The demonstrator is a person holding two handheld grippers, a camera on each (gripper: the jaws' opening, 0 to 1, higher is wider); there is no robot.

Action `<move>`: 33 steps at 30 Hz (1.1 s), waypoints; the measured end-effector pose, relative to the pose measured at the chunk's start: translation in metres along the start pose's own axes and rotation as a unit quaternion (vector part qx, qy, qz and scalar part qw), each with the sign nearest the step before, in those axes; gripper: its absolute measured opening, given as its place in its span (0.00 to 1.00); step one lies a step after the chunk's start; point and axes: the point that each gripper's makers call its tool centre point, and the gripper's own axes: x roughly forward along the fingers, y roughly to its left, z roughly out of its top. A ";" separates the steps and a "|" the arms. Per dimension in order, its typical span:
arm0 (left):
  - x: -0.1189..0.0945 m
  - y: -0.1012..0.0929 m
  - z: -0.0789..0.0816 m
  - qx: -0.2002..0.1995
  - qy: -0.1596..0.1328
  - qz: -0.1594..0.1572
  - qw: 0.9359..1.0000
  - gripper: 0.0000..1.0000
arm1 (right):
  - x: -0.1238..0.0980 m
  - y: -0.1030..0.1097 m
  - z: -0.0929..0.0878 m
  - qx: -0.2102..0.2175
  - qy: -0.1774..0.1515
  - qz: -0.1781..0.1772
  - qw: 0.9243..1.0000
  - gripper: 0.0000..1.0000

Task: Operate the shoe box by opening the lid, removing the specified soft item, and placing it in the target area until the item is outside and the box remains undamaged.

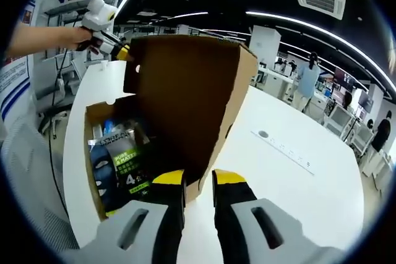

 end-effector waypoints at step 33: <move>0.021 -0.008 -0.042 -0.050 0.019 -0.007 0.999 0.10 | 0.017 -0.013 0.001 0.011 0.024 -0.028 0.999 0.00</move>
